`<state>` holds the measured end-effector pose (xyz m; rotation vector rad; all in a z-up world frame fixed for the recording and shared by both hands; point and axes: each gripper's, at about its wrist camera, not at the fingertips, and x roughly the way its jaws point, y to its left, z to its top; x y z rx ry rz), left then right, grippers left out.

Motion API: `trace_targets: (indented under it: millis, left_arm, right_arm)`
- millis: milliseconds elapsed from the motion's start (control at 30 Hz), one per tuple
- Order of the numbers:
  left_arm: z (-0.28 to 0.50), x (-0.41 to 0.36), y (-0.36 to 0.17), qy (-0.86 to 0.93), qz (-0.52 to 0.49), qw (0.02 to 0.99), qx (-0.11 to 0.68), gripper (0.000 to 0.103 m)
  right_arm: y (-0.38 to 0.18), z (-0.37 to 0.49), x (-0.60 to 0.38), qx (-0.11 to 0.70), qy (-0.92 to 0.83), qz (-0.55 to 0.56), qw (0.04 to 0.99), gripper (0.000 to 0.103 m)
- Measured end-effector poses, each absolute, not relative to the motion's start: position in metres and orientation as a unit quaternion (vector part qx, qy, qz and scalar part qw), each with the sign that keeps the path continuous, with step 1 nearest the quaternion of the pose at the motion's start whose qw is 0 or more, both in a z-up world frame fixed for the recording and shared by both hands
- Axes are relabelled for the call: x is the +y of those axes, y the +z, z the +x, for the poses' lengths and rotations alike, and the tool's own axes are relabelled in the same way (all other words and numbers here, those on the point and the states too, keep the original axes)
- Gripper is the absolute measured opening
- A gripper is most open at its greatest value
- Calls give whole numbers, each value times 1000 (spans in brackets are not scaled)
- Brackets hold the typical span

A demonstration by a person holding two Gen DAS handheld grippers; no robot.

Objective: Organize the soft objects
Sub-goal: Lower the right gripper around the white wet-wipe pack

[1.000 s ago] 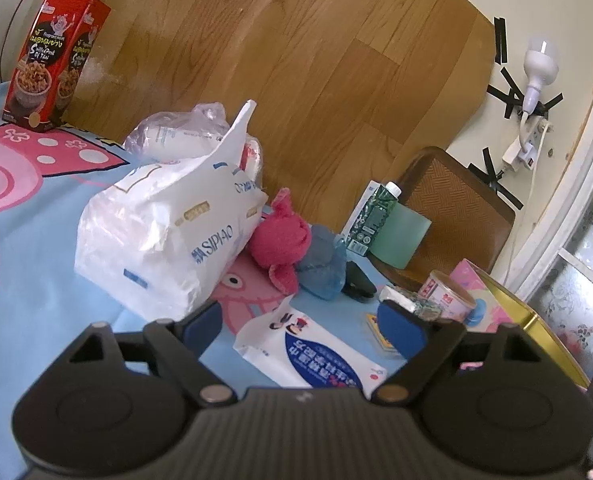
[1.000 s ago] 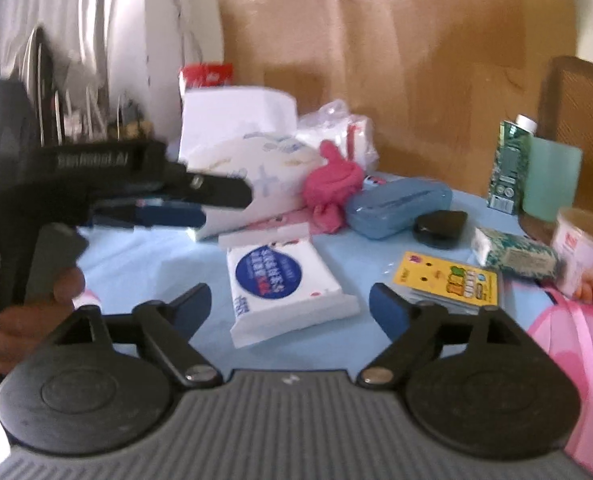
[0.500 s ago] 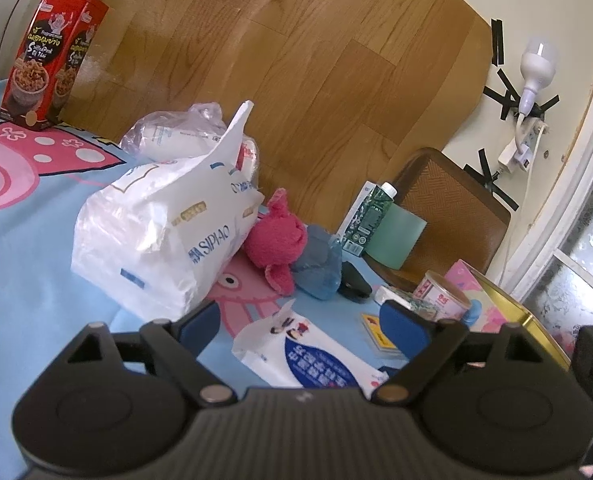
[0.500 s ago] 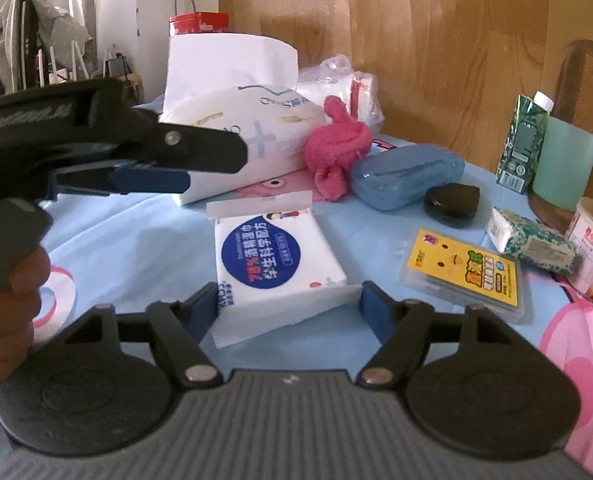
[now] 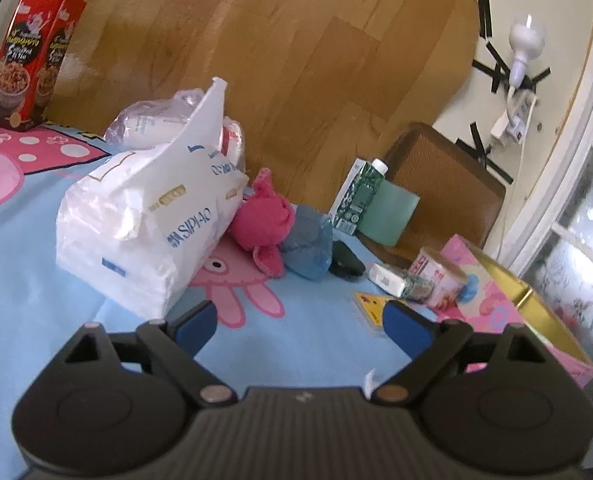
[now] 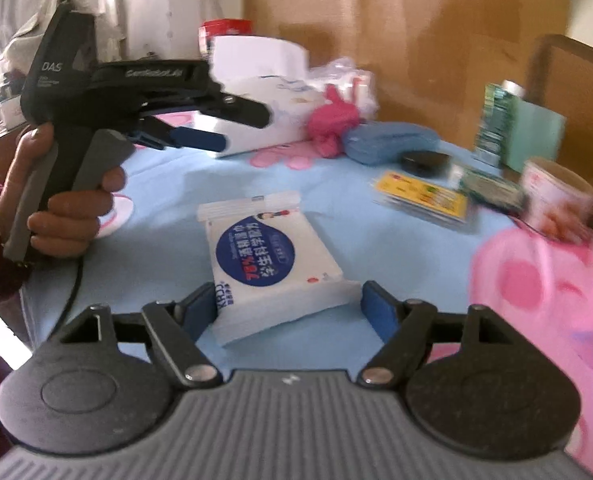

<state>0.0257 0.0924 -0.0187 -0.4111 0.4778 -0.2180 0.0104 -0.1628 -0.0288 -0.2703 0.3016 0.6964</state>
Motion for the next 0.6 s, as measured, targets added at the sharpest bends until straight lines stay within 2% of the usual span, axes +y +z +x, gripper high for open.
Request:
trace_targets:
  millis: [233, 600]
  left_arm:
    - [27, 86, -19, -91, -182, 947, 248, 93]
    - [24, 77, -17, -98, -162, 948, 256, 93]
  right_arm:
    - [-33, 8, -184, 146, 288, -85, 943, 83]
    - [-34, 5, -180, 142, 283, -99, 943, 84]
